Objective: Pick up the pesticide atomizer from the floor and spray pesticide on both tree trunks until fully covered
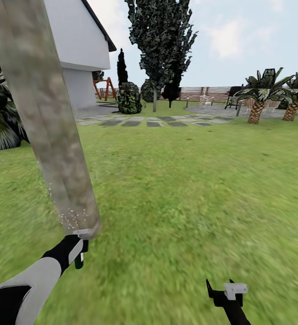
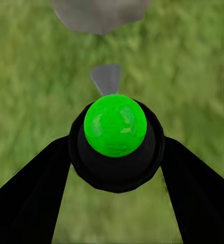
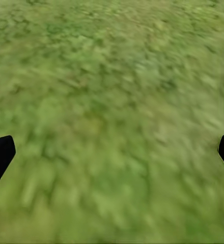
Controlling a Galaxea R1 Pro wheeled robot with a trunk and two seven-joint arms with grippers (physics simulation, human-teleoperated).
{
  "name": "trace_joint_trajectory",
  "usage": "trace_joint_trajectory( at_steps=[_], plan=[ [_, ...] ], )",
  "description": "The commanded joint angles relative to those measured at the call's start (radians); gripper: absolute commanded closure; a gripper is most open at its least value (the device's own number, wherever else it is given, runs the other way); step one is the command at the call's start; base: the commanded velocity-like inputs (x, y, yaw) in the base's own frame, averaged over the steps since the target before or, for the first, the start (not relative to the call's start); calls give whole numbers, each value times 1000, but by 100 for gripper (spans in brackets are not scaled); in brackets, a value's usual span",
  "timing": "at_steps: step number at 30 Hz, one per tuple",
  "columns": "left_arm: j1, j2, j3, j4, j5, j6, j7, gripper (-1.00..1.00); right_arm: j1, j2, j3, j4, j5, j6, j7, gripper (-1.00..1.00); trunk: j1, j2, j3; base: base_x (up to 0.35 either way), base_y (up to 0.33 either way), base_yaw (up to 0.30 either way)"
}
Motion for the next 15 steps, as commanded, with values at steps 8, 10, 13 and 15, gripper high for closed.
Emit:
trace_joint_trajectory(
  at_steps=[8,10,13,15],
  plan=[
    [0,0,0,0,-1,0,-1,100,0,0,0,0,0,0,0,-100,0,0,0,96,-269,194],
    [0,0,0,0,-1,0,-1,100,0,0,0,0,0,0,0,-100,0,0,0,96,-269,273],
    [0,0,0,-1,-1,0,0,100,0,0,0,0,0,0,0,-100,0,0,0,96,-269,275],
    [0,0,0,-1,-1,0,0,100,0,0,0,0,0,0,0,-100,0,0,0,96,-269,276]
  ],
)
